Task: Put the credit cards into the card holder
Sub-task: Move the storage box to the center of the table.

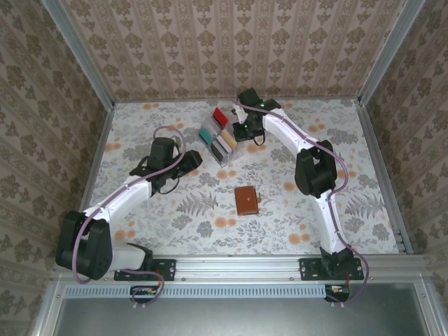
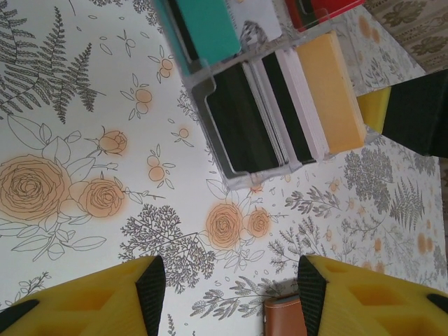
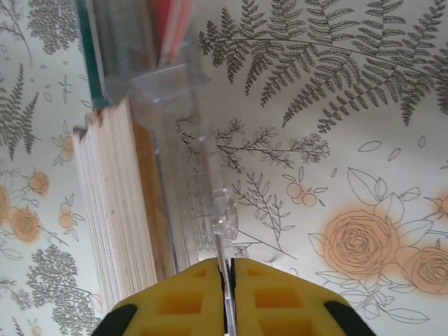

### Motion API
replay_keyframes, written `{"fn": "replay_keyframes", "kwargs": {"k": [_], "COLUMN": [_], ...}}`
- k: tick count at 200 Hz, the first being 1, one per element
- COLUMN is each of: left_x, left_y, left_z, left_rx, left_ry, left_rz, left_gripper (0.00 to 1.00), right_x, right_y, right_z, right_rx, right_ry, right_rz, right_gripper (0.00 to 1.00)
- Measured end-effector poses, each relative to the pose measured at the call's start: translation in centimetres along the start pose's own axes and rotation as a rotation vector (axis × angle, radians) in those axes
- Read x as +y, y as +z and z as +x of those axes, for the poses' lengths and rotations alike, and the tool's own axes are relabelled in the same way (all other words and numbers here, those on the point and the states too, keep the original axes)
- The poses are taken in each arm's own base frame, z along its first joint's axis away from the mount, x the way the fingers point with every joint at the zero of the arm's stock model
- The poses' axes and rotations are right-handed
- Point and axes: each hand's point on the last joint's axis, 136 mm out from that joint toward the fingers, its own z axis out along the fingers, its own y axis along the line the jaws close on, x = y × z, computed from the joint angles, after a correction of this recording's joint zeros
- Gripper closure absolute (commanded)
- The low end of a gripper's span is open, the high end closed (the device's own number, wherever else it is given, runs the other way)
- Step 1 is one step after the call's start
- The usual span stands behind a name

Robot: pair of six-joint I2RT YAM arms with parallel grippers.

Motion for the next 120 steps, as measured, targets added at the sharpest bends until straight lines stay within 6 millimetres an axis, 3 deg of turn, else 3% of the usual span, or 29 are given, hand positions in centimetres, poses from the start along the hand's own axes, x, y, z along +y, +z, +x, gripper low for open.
{"fn": "replay_keyframes", "kwargs": {"k": [42, 120], "left_x": [0.3, -0.4], "left_y": [0.7, 2.1], "left_z": [0.6, 1.3], "left_rx": [0.032, 0.086], "left_ry": [0.003, 0.01], "left_rz": [-0.004, 0.026], "left_gripper": [0.45, 0.45], "right_x": [-1.8, -4.7], "right_y": [-1.2, -5.9], "right_z": [1.6, 11.1], "right_rx": [0.013, 0.123], "right_ry": [-0.038, -0.069], "right_rz": [0.088, 0.163], "right_gripper": [0.93, 0.92]}}
